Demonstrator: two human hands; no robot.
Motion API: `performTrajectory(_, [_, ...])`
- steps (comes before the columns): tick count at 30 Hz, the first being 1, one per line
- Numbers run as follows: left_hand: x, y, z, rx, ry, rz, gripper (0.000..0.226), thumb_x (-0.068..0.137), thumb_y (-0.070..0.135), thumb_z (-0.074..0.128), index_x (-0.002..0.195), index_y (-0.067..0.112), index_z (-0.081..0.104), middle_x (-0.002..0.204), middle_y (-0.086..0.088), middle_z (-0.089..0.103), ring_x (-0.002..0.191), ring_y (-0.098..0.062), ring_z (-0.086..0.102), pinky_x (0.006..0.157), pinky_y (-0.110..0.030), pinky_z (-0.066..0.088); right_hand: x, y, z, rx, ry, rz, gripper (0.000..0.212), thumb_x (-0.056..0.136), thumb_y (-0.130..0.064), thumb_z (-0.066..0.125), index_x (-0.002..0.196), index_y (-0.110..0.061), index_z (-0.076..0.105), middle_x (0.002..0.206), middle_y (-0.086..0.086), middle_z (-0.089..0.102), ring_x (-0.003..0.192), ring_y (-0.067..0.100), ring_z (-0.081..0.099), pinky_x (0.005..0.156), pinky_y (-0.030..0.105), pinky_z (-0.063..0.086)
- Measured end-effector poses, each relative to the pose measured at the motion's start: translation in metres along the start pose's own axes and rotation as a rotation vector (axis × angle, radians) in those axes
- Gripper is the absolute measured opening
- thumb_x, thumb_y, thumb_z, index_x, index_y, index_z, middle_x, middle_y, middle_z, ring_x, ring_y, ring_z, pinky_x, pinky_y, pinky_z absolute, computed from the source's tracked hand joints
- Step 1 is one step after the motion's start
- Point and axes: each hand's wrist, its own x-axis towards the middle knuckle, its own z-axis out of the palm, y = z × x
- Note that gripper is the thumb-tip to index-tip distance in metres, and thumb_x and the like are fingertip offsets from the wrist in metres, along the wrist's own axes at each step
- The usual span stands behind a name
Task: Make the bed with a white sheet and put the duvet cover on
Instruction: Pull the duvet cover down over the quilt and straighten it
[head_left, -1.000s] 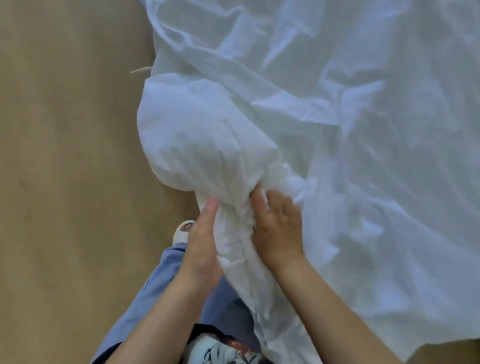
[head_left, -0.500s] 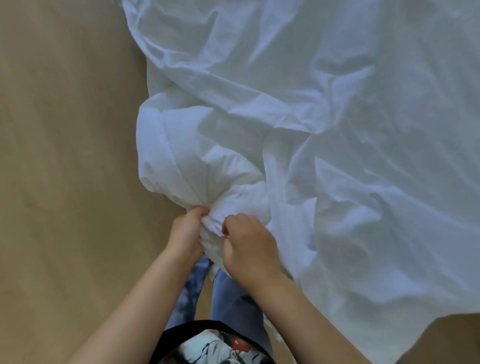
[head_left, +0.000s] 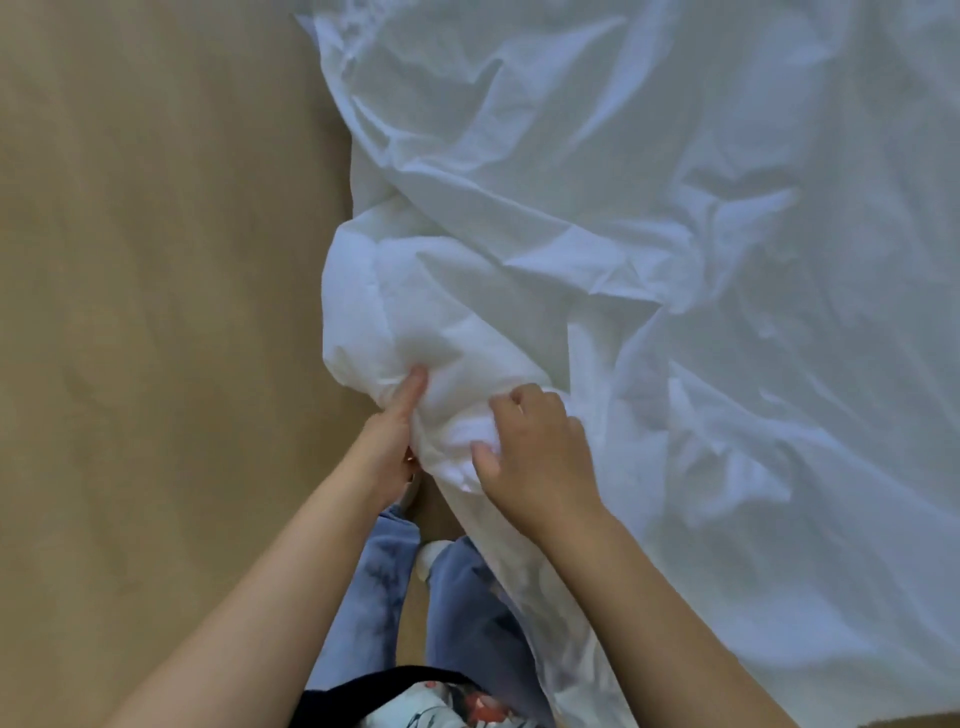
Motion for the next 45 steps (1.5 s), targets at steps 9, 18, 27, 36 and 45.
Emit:
performTrajectory(9, [0.008, -0.010, 0.023, 0.097, 0.318, 0.048, 0.047, 0.077, 0.049, 0.070, 0.103, 0.015, 0.051, 0.093, 0.001, 0.062, 0.084, -0.021, 0.061, 0.077, -0.035, 0.049, 0.031, 0.047, -0.021, 0.165, -0.021, 0.603, 0.027, 0.093, -0.007, 0.040, 0.118, -0.002, 0.048, 0.115, 0.016, 0.055, 0.107, 0.032, 0.051, 0.084, 0.037, 0.040])
performTrajectory(18, [-0.022, 0.003, -0.004, -0.206, -0.027, -0.126, 0.047, 0.090, 0.013, 0.047, 0.133, -0.005, 0.044, 0.131, -0.015, 0.056, 0.120, -0.025, 0.054, 0.095, -0.031, 0.046, -0.007, -0.047, 0.043, 0.391, -0.422, 0.140, 0.015, 0.087, -0.020, 0.040, 0.083, -0.013, 0.052, 0.094, 0.013, 0.063, 0.090, 0.033, 0.057, 0.074, 0.037, 0.043])
performTrajectory(27, [0.006, -0.018, 0.021, 0.221, 0.235, 0.181, 0.045, 0.084, 0.038, 0.066, 0.119, 0.011, 0.057, 0.102, 0.001, 0.066, 0.093, -0.016, 0.065, 0.074, -0.025, 0.053, -0.034, -0.038, 0.046, 0.405, -0.347, -0.025, 0.028, 0.084, -0.011, 0.047, 0.110, -0.004, 0.053, 0.110, 0.016, 0.055, 0.102, 0.032, 0.051, 0.083, 0.038, 0.039])
performTrajectory(36, [-0.072, -0.102, 0.078, 1.223, 0.081, 0.851, 0.084, 0.078, 0.042, 0.055, 0.150, 0.022, 0.018, 0.157, -0.008, 0.002, 0.145, -0.026, 0.003, 0.114, -0.051, 0.008, -0.177, 0.080, 0.047, 0.551, 0.260, 0.445, 0.024, 0.081, -0.009, 0.043, 0.087, 0.001, 0.064, 0.086, 0.011, 0.059, 0.085, 0.016, 0.046, 0.077, 0.017, 0.035])
performTrajectory(45, [-0.075, -0.239, 0.156, 2.201, -0.707, 1.089, 0.078, 0.086, 0.040, 0.057, 0.150, 0.017, 0.019, 0.158, -0.015, 0.006, 0.146, -0.030, -0.002, 0.109, -0.040, -0.018, -0.313, 0.164, 0.157, 0.864, 0.323, 1.337, 0.039, 0.088, -0.016, 0.061, 0.123, -0.002, 0.050, 0.127, 0.016, 0.044, 0.119, 0.030, 0.041, 0.102, 0.030, 0.032])
